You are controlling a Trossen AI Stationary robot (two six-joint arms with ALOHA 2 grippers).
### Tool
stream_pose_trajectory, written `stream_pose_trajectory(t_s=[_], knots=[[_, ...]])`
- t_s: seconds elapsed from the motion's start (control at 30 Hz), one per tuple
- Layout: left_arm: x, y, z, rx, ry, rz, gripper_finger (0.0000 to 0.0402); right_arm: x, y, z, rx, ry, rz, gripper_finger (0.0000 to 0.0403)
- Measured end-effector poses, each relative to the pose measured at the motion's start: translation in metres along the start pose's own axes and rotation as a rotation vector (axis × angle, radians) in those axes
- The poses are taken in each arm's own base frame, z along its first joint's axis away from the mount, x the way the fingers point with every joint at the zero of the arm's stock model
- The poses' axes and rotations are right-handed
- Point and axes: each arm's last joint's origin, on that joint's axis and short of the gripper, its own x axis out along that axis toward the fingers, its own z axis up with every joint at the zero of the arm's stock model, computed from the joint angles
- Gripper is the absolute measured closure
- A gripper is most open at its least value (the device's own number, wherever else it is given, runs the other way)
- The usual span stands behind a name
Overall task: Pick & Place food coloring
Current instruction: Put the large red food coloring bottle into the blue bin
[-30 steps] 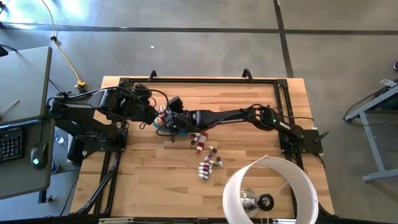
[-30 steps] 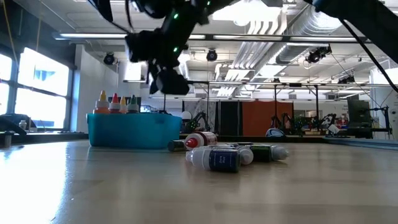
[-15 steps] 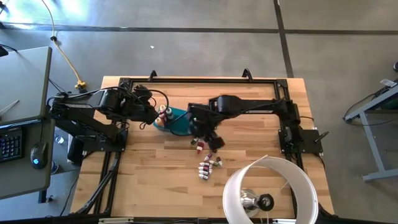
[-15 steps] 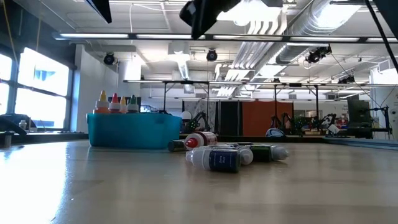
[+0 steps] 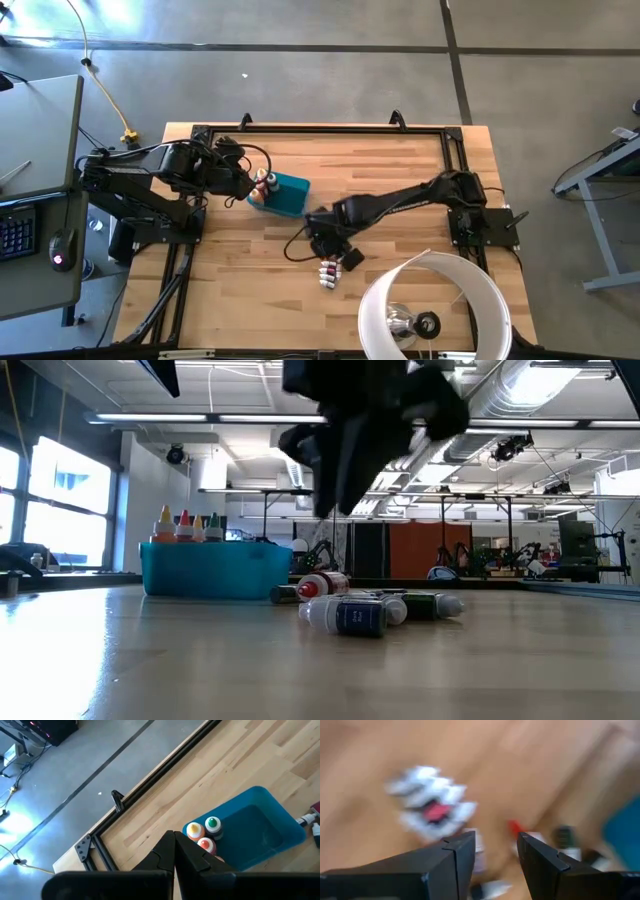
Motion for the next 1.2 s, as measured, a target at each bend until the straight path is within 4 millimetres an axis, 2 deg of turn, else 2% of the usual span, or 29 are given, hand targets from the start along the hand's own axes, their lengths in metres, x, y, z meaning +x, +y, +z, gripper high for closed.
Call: stream_pose_trajectory(t_s=[0.13, 0.33, 0.57, 0.9, 1.2], knots=[[0.0, 0.0, 0.0, -0.011, 0.005, -0.005, 0.0402, 0.016, -0.002, -0.011, -0.007, 0.076, -0.167, 0.0263], [0.0, 0.0, 0.0, -0.018, 0.006, -0.006, 0.0402, 0.033, 0.005, -0.024, -0.144, 0.019, -0.037, 0.0263], [0.0, 0.0, 0.0, -0.018, 0.006, -0.005, 0.0402, 0.044, 0.002, -0.025, -0.343, -0.018, -0.169, 0.0263], [0.0, 0.0, 0.0, -0.018, 0.013, -0.012, 0.0402, 0.047, -0.009, -0.036, -0.325, -0.02, -0.11, 0.0254], [0.0, 0.0, 0.0, -0.018, 0.015, -0.015, 0.0402, 0.061, -0.026, -0.052, -0.328, 0.021, -0.1, 0.0247]])
